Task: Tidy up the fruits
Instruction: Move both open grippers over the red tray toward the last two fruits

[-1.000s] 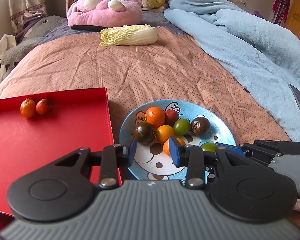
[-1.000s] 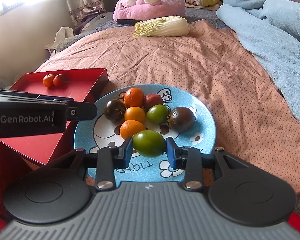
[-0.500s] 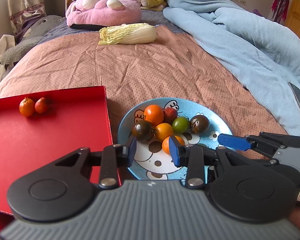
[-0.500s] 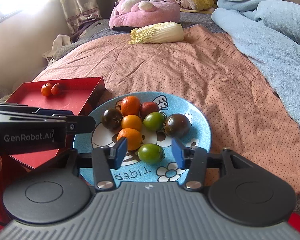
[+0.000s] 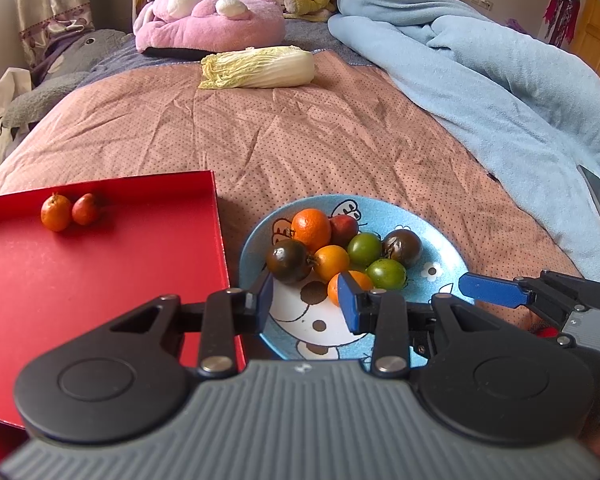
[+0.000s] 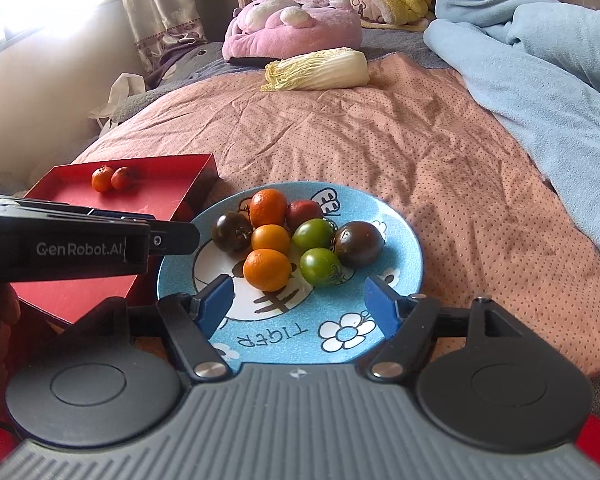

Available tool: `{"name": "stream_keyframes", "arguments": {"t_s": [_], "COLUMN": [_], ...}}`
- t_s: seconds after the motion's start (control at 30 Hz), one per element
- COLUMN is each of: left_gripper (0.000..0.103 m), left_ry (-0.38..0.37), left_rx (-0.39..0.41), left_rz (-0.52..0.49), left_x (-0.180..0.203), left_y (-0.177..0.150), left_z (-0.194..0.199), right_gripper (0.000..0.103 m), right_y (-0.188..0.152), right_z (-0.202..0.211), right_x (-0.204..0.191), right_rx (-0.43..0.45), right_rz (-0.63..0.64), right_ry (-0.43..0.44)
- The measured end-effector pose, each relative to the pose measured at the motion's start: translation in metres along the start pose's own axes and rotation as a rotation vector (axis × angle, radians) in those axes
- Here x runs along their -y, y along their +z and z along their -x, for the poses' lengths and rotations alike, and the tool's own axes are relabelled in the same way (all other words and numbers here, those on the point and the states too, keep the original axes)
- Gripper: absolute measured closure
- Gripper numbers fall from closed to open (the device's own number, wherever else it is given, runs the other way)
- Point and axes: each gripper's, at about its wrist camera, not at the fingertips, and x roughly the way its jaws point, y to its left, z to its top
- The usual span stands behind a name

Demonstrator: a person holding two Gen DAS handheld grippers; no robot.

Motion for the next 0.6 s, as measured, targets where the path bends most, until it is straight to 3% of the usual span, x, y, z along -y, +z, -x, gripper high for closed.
{"name": "stream_keyframes", "arguments": {"t_s": [0.6], "left_gripper": [0.065], "left_ry": [0.016], "left_rx": [0.002], "left_rz": [0.015], "left_x": [-0.012], "left_y": [-0.003], "left_z": [0.006], "right_gripper": [0.025], "right_y": [0.006], "right_z": [0.009], "right_x": [-0.017], "right_rx": [0.005], "right_rz": [0.035], "right_ry": [0.036]}}
